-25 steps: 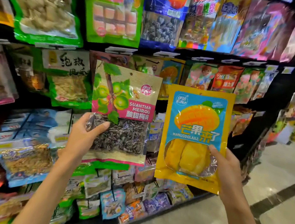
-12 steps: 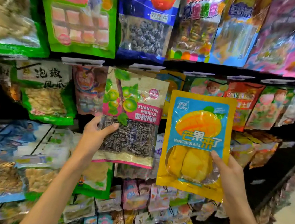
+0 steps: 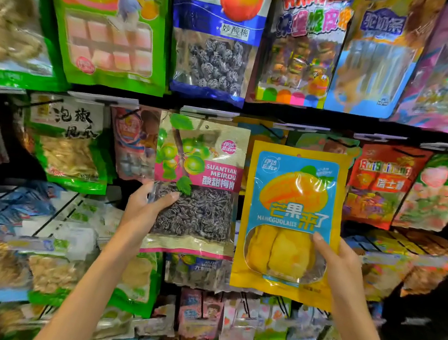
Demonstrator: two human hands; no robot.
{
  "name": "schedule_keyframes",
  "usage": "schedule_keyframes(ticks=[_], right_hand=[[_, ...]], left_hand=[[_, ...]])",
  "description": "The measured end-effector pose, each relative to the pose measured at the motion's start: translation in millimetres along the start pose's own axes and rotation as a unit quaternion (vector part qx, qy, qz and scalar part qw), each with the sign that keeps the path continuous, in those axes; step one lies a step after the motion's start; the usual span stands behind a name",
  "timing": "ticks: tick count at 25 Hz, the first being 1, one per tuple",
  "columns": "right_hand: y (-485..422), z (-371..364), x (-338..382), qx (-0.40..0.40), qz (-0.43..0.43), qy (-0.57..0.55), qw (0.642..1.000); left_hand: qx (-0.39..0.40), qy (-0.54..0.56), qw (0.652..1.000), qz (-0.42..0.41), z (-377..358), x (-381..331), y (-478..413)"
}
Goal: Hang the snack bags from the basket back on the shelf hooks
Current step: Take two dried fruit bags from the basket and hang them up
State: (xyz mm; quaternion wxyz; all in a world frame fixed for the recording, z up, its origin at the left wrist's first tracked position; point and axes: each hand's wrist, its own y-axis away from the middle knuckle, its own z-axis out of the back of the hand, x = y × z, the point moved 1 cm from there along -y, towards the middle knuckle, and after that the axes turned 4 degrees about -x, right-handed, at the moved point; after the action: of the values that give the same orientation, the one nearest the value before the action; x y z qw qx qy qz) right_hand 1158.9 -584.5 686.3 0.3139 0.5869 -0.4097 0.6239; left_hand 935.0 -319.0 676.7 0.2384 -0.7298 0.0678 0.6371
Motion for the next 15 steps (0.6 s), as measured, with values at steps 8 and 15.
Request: schedule_keyframes(ticks=[8,15], right_hand=[[-14,-4,-3,0.013,-0.003,-0.017,1.000],[-22,-4,-4,0.020,0.003,-0.027,0.999]], left_hand=[[0.000,0.005,1.000,-0.004,2,8,-5],[0.008,0.007,1.000,-0.015,1,15,-13]])
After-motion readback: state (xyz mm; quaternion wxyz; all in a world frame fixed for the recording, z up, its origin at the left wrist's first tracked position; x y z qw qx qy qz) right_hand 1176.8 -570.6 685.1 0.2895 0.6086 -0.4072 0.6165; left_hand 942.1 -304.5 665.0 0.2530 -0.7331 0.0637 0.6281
